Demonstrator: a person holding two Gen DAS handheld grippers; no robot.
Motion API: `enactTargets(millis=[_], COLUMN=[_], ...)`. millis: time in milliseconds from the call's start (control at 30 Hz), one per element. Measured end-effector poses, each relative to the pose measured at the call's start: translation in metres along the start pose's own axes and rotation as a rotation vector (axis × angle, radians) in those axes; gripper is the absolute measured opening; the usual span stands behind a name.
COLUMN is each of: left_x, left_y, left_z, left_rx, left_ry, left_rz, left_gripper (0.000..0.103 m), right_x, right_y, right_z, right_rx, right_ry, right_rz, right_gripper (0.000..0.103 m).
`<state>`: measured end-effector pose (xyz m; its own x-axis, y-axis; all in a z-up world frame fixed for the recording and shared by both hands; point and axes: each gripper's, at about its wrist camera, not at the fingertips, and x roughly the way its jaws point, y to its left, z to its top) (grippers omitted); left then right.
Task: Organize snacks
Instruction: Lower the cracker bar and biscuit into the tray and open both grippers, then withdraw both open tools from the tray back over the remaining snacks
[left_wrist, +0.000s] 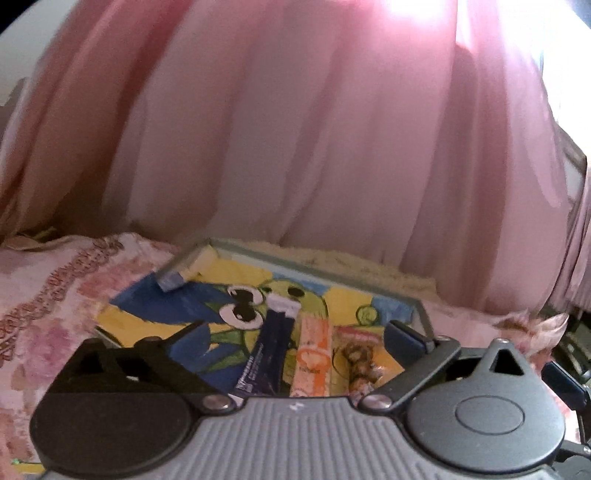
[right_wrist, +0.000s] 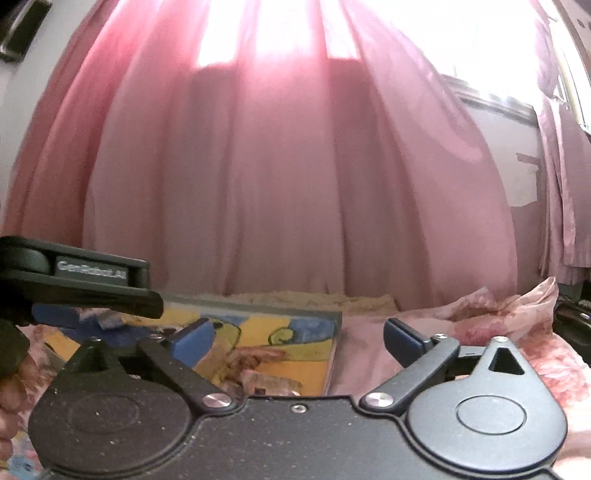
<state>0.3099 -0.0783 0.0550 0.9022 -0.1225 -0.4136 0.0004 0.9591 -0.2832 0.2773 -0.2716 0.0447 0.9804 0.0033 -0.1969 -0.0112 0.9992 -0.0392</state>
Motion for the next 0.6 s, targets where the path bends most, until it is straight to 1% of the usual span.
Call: enactTargets(millis=[200,300,467,600], left_x=[-0.04,-0.064,-0.099,-0.129], left_y=[0.006,0.01,0.019,0.026], left_z=[0.004,0.001,-0.005,-0.015], left_rx=[-0.011,-0.005,0.007,0.056], left_ry=[-0.037,-0.061,-0.08,-0.102], left_rz=[-0.007,-0.007,-0.002,0.017], left_gripper=[0.102,0.102,0.103,0.103], right_x=[-0.04,-0.06,-0.096,-0.119], right_y=[-0.002,-0.001,0.001,0.005], right_z=[0.02,0.028,0.034,0.034], right_rx=[0.018,0.025,0.042,0.049], right_ry=[-0.048,-0.075,-0.103,-0.114], right_rz=[-0.009,-0.017,-0.021,-0.025], right_gripper=[0.102,0.102,0.102,0.102])
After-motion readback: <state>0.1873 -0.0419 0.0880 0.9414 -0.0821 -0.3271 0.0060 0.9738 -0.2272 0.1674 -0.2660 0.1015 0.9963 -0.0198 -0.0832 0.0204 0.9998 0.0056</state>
